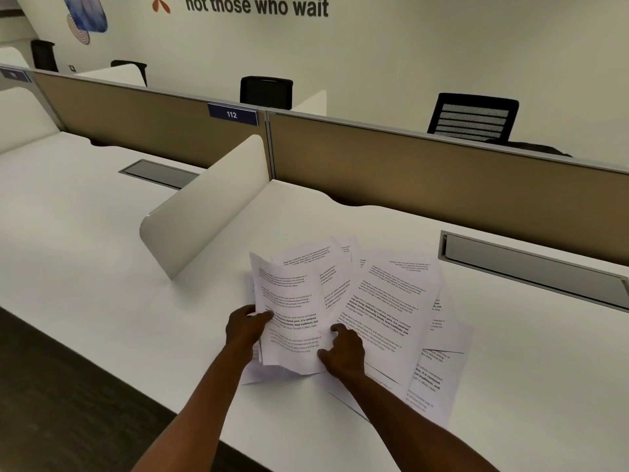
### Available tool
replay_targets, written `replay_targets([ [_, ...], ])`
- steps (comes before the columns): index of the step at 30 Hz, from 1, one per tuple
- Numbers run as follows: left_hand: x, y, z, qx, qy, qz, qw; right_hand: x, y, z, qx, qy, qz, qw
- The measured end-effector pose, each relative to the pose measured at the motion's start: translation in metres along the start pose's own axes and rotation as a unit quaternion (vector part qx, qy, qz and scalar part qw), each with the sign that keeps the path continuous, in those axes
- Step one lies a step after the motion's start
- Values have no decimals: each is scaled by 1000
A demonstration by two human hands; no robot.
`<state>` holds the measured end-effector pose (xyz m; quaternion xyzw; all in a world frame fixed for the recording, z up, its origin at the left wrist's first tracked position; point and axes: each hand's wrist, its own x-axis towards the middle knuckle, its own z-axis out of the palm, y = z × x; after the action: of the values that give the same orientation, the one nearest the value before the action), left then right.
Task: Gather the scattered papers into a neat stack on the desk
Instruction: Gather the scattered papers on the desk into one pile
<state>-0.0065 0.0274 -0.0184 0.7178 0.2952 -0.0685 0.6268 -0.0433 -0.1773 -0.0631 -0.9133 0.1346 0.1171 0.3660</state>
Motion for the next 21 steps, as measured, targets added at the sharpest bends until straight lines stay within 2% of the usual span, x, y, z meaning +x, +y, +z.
replay_targets([
  [3,-16,25,6,104,9,103,989,1,3,-10,61,16,-5,998],
  [8,-46,68,10,203,15,309,929,-1,18,-38,247,59,35,967],
  [12,-72,104,18,163,14,384,909,4,24,-73,327,47,53,942],
  [15,-85,123,28,70,-41,387,919,9,19,-103,392,14,29,919],
  [18,-86,129,43,-78,-172,293,937,9,17,-136,503,-51,-24,863],
  [20,-79,122,54,-111,-219,235,940,10,23,-154,564,-91,-25,821],
  [21,-74,114,59,-110,-233,210,943,10,26,-161,563,-95,-19,821],
])
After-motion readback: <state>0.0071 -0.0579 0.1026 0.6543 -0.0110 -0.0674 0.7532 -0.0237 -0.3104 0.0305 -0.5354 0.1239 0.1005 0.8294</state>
